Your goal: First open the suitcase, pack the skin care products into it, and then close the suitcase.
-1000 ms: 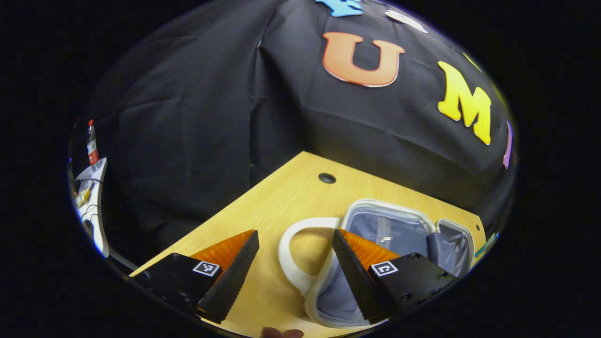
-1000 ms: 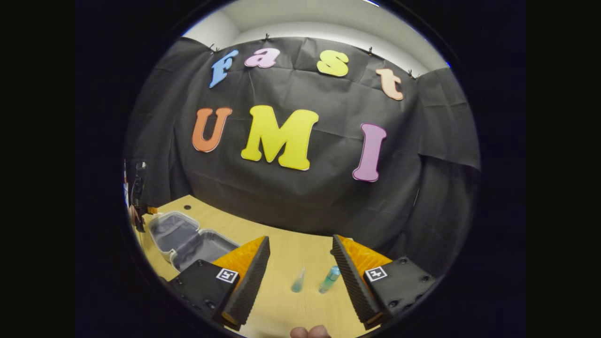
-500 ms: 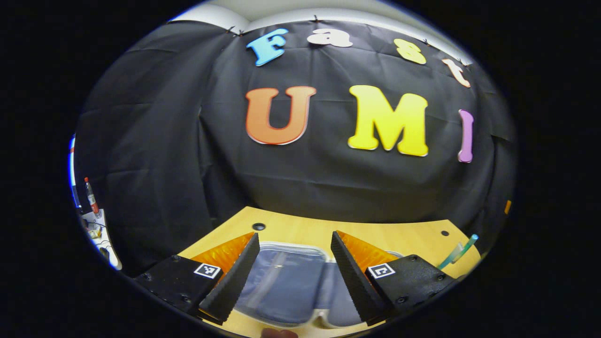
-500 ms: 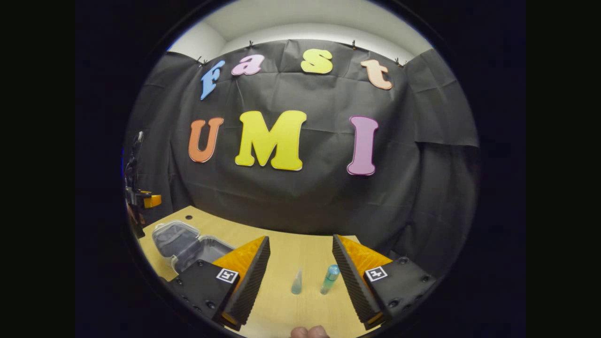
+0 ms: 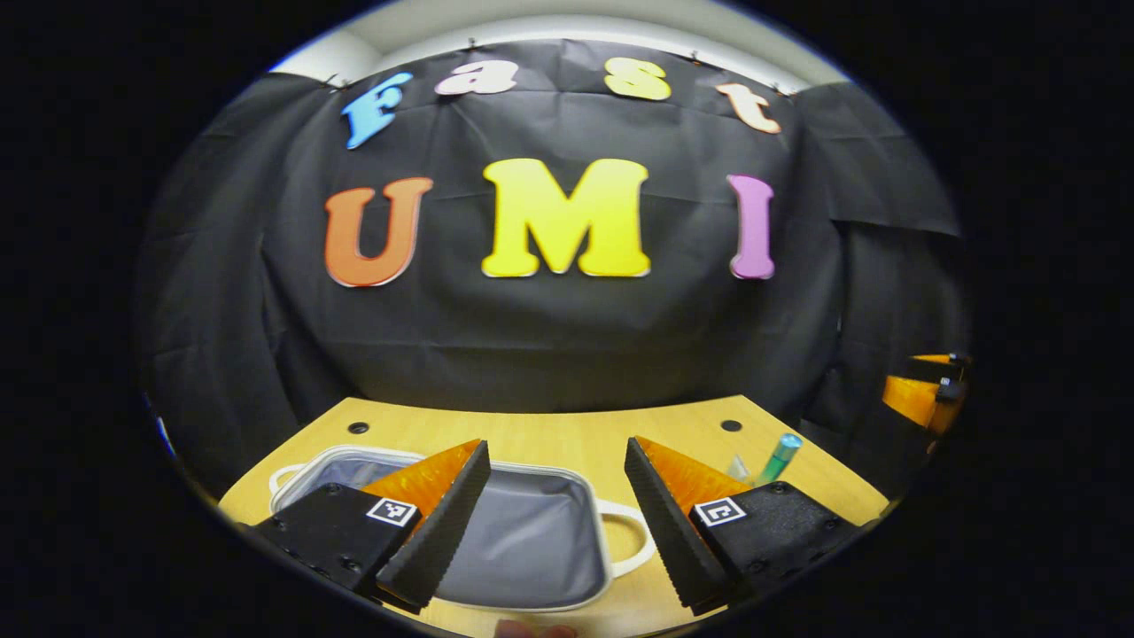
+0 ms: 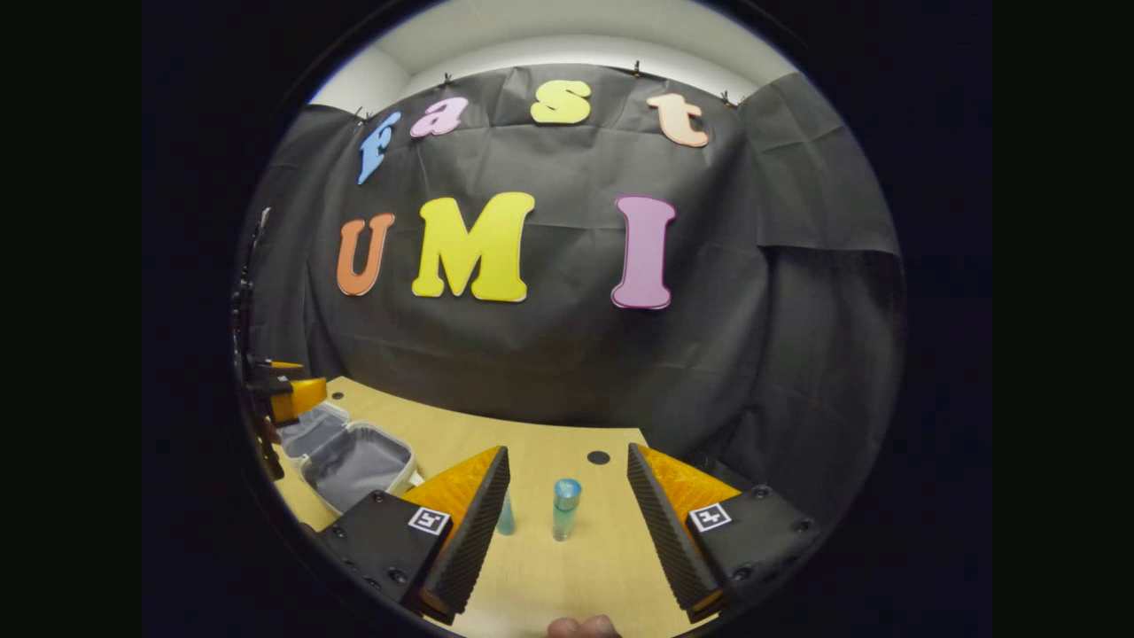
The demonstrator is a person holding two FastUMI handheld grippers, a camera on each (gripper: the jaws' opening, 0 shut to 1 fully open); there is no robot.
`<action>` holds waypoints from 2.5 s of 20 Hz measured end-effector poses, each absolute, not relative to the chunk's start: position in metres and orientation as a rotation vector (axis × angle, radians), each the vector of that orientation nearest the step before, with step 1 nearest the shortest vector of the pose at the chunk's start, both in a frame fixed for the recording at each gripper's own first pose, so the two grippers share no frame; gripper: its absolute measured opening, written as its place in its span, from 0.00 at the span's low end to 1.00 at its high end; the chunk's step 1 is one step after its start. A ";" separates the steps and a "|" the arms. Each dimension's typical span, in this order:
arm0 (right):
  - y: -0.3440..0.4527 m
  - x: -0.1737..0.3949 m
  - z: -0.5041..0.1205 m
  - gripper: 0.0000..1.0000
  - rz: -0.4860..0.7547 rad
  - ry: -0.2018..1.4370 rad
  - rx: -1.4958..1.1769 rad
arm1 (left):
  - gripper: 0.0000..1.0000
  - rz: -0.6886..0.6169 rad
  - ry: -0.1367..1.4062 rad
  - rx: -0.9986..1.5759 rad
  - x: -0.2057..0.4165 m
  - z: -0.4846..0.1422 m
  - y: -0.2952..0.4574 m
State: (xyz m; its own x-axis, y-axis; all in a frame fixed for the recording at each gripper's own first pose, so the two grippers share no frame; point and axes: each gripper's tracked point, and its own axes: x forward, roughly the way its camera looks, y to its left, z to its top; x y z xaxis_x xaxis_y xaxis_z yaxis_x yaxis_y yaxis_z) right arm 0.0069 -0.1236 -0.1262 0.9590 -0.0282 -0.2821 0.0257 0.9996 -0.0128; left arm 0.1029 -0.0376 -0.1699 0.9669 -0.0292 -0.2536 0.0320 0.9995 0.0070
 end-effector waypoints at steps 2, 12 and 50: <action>-0.138 0.004 -0.136 0.79 -0.033 0.311 -0.019 | 0.98 -0.115 0.288 0.024 0.106 -0.191 -0.081; -0.208 -0.008 -0.155 0.79 -0.087 0.384 -0.073 | 0.98 -0.272 0.463 -0.040 0.130 -0.300 -0.225; -0.121 0.094 -0.346 0.80 0.150 0.612 0.095 | 0.40 -0.159 0.583 -0.009 0.126 -0.294 -0.170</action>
State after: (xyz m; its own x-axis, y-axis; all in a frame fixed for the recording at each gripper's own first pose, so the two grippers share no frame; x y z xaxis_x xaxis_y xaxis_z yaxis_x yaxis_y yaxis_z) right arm 0.0938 -0.1208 -0.3462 0.8079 0.1685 -0.5647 -0.1124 0.9847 0.1330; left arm 0.1260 -0.1700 -0.2942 0.8228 -0.1524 -0.5475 0.1473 0.9876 -0.0535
